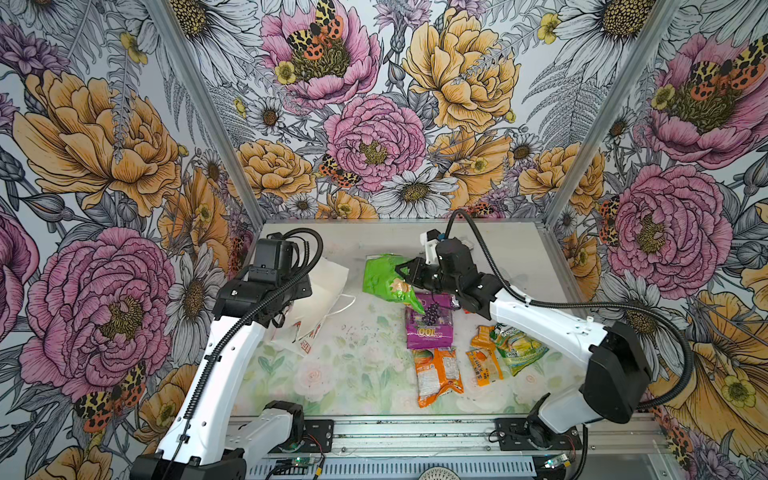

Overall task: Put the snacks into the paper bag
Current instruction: 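Lift the green chip bag with the right gripper toward the paper bag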

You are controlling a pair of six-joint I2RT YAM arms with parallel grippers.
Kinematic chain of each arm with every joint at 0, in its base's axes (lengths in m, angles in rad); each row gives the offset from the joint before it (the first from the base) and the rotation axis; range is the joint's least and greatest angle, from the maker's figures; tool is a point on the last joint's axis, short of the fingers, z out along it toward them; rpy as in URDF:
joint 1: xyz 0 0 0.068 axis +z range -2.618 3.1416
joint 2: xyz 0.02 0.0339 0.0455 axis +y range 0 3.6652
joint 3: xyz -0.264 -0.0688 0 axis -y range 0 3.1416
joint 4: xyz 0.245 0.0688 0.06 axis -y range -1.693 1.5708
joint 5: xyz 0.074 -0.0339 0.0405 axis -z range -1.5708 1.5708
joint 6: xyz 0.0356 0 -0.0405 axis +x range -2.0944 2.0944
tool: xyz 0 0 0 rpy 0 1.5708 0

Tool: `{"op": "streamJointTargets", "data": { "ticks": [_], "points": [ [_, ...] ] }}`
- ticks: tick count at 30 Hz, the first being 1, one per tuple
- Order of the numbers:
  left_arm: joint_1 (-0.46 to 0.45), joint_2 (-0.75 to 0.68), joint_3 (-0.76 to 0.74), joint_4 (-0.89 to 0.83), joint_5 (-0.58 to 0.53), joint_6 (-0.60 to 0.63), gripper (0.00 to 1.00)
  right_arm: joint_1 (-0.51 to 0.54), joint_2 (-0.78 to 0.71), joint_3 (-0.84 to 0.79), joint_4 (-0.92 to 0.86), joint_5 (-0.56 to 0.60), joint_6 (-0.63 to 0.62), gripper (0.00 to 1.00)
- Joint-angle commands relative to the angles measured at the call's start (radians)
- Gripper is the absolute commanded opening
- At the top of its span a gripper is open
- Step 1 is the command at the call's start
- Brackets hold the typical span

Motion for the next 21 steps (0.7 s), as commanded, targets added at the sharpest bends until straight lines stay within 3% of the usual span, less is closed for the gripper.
{"op": "streamJointTargets", "data": {
  "ticks": [1, 9, 21],
  "points": [
    [0.008, 0.017, 0.005, 0.065, 0.01, -0.044, 0.0, 0.002, -0.103, -0.013, -0.039, 0.092, -0.085, 0.03],
    [-0.029, 0.055, 0.042, 0.094, -0.009, -0.1, 0.0, 0.053, -0.244, 0.095, -0.056, 0.128, -0.165, 0.02],
    [-0.177, 0.148, 0.195, 0.094, -0.319, -0.018, 0.0, 0.154, -0.237, 0.297, -0.133, 0.085, -0.236, 0.01]
  ]
}}
